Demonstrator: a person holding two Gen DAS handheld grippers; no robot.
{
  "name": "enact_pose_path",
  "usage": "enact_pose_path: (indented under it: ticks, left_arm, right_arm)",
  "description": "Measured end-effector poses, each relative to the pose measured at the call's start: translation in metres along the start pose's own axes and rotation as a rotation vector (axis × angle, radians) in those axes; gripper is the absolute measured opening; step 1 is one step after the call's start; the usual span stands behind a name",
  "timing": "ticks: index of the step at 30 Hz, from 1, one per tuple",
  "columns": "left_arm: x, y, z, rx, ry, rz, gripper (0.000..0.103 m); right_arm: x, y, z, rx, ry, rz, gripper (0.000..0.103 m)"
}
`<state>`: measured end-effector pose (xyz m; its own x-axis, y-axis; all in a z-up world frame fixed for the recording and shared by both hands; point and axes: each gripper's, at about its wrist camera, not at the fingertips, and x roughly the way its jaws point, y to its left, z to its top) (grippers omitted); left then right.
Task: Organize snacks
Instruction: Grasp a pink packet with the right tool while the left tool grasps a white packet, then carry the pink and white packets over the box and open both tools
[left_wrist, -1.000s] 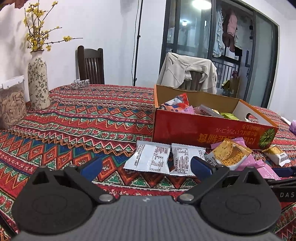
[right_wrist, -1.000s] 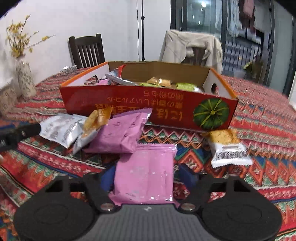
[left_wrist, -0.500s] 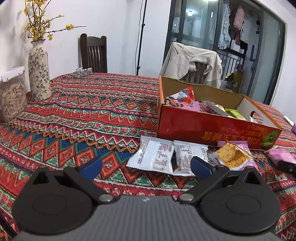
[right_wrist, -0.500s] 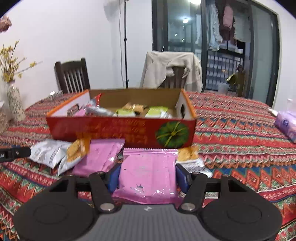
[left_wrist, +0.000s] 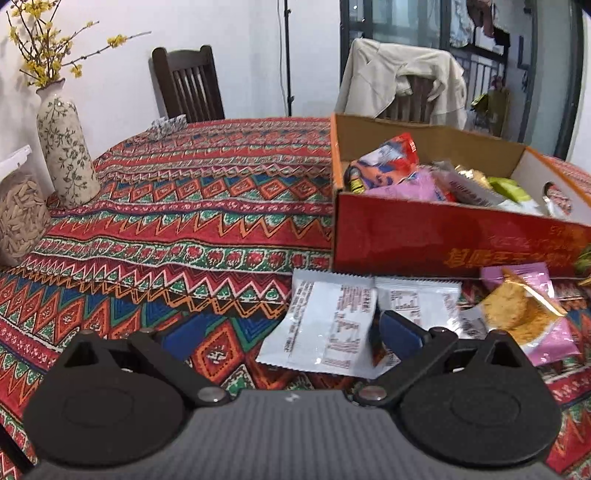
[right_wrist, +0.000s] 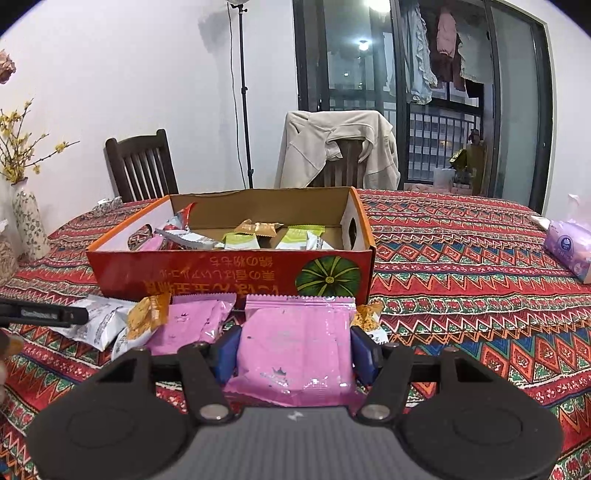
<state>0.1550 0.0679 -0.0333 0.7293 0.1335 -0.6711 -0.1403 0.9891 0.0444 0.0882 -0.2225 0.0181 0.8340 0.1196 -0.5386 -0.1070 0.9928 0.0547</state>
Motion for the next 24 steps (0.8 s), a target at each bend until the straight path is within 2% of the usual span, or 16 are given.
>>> enact_pose_path:
  ticks: [3, 5, 7, 8, 9, 11, 14, 24]
  left_arm:
    - [0.01, 0.001, 0.001, -0.016, 0.041, -0.016, 0.096]
    - [0.012, 0.0, 0.0, -0.015, 0.036, -0.018, 0.091]
    - [0.009, -0.002, 0.0, -0.009, 0.017, -0.038, 0.072]
    - [0.008, -0.004, 0.002, -0.001, 0.01, -0.045, 0.052]
    - [0.006, -0.006, 0.002, 0.009, 0.004, -0.056, 0.048]
    - [0.003, -0.006, 0.002, -0.002, -0.001, -0.083, 0.047]
    - [-0.004, -0.005, 0.0, -0.021, -0.02, -0.077, 0.047]
    - [-0.051, 0.007, 0.008, -0.086, -0.157, -0.087, 0.047]
  right_arm:
    - [0.002, -0.002, 0.0, 0.003, 0.0, 0.002, 0.061]
    - [0.003, -0.003, 0.001, 0.008, 0.0, 0.003, 0.061]
    - [0.004, -0.004, 0.001, 0.01, 0.001, 0.004, 0.061]
    - [0.005, -0.004, 0.001, 0.011, 0.002, 0.005, 0.061]
    - [0.006, -0.004, 0.001, 0.012, 0.003, 0.006, 0.061]
    - [0.007, -0.005, 0.0, 0.013, 0.003, 0.01, 0.061]
    - [0.007, -0.006, 0.0, 0.014, 0.002, 0.014, 0.061]
    - [0.004, -0.004, 0.006, 0.008, -0.028, 0.026, 0.061]
